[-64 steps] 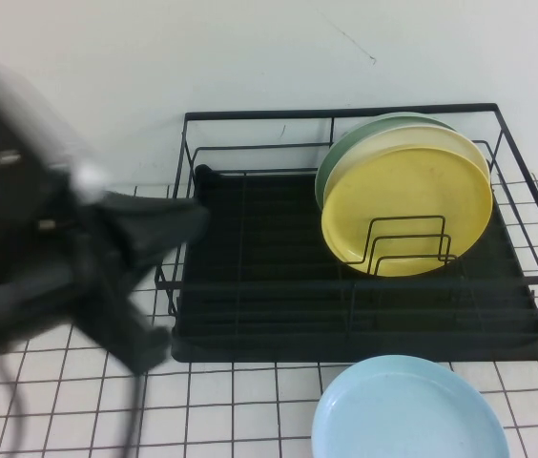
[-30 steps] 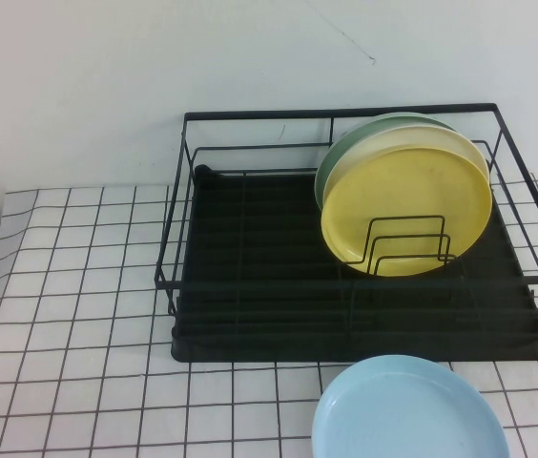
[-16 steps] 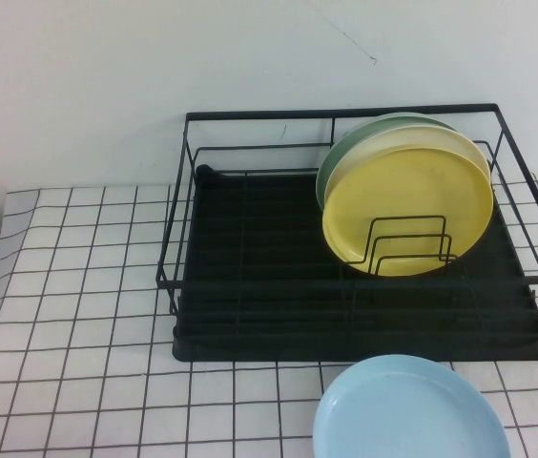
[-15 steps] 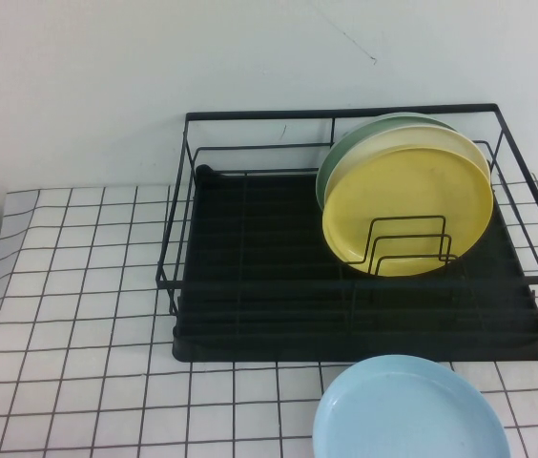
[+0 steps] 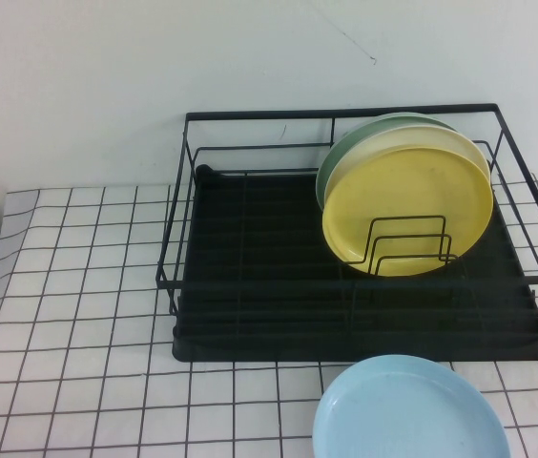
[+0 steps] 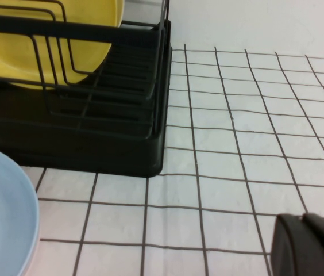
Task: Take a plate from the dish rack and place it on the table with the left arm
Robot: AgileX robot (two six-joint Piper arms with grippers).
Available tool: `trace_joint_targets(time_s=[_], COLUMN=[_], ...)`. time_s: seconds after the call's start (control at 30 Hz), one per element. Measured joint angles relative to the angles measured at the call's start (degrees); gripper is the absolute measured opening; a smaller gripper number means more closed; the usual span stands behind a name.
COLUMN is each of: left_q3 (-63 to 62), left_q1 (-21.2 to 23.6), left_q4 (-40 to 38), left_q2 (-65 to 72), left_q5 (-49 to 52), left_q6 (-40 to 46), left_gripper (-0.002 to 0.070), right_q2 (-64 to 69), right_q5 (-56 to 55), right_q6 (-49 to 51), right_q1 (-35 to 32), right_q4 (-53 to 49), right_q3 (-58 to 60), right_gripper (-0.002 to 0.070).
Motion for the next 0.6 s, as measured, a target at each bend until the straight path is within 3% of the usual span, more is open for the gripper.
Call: trace_joint_targets(time_s=[0.6], left_q3=[0.0], left_q1=[0.0], left_q4=[0.4], left_q2=[0.0], left_q5=[0.1], left_q6=[0.0], left_gripper=[-0.0002], right_q2=[0.0], right_q5=[0.0], right_q6=[0.0], right_q1=[0.0], right_q4=[0.0], right_q3=[0.0], right_gripper=[-0.0001])
